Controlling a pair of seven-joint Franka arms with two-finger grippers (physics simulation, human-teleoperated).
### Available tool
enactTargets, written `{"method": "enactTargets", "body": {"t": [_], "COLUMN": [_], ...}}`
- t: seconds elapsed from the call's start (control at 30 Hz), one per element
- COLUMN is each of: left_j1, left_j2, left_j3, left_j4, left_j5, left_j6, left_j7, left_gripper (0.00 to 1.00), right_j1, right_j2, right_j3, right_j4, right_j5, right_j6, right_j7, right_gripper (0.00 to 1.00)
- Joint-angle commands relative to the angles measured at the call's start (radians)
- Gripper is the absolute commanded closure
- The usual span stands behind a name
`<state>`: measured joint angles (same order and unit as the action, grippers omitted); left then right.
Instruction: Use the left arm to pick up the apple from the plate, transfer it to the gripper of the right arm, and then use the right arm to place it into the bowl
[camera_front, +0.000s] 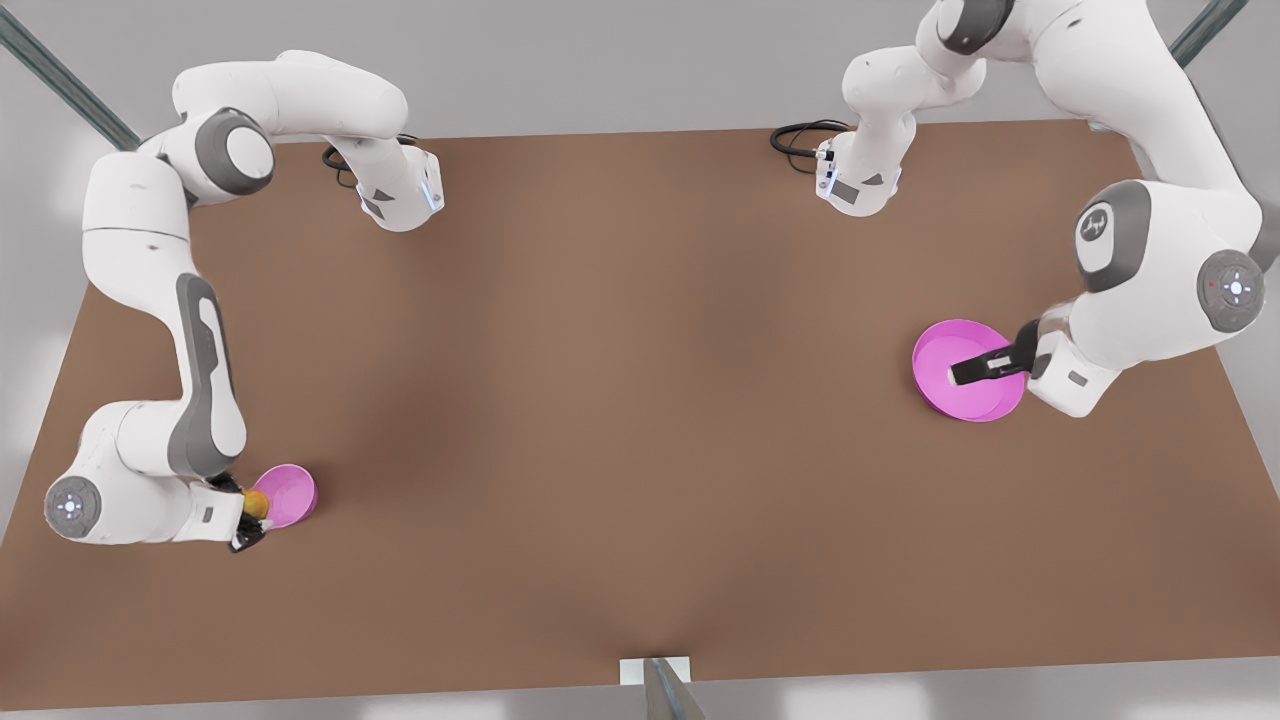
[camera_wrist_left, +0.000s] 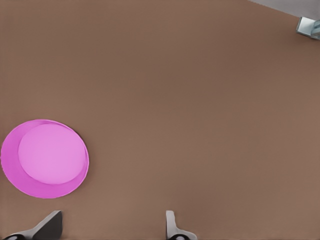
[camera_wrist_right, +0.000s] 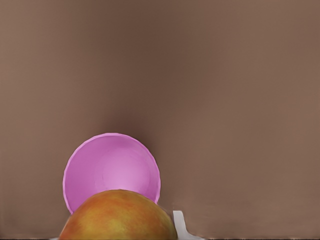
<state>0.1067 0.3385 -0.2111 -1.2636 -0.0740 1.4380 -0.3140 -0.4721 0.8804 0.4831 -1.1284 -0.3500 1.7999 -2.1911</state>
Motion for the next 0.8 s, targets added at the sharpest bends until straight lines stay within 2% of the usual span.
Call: {"method": "enactTargets", "body": {"t": [0.0, 0.07, 0.17, 0.5, 0.53, 0.57, 0.77], "left_j1": [-0.036, -0.039, -0.099, -0.096, -0.096, -0.093, -0.093], "left_j2": [0.014, 0.008, 0.011, 0.025, 0.025, 0.025, 0.025], "left_j3": [-0.011, -0.073, -0.074, -0.071, -0.071, -0.071, -0.070], "left_j4": [0.027, 0.018, 0.017, 0.024, 0.024, 0.024, 0.024], "left_j5": [0.057, 0.039, 0.114, 0.082, 0.080, 0.080, 0.083], "left_j6": [-0.108, -0.119, -0.148, -0.151, -0.154, -0.154, -0.154], "left_j7": [0.140, 0.066, 0.003, 0.004, 0.004, 0.006, 0.004], "left_gripper": [0.00, 0.00, 0.00, 0.00, 0.00, 0.00, 0.00], "right_j1": [0.000, -0.002, -0.003, -0.033, -0.033, -0.034, -0.029], "right_j2": [0.003, 0.008, 0.000, -0.020, -0.020, -0.020, -0.035], "right_j3": [-0.021, -0.023, -0.023, -0.023, -0.023, -0.023, -0.020], "right_j4": [-0.007, -0.051, -0.134, -0.232, -0.232, -0.232, -0.217], "right_j5": [-0.053, -0.046, -0.032, -0.037, -0.035, -0.035, -0.035], "right_j6": [0.184, 0.185, 0.191, 0.260, 0.260, 0.260, 0.245], "right_j7": [-0.012, -0.012, 0.007, 0.014, 0.014, 0.022, 0.028], "right_gripper": [0.49, 0.49, 0.49, 0.47, 0.41, 0.01, 0.00]}}
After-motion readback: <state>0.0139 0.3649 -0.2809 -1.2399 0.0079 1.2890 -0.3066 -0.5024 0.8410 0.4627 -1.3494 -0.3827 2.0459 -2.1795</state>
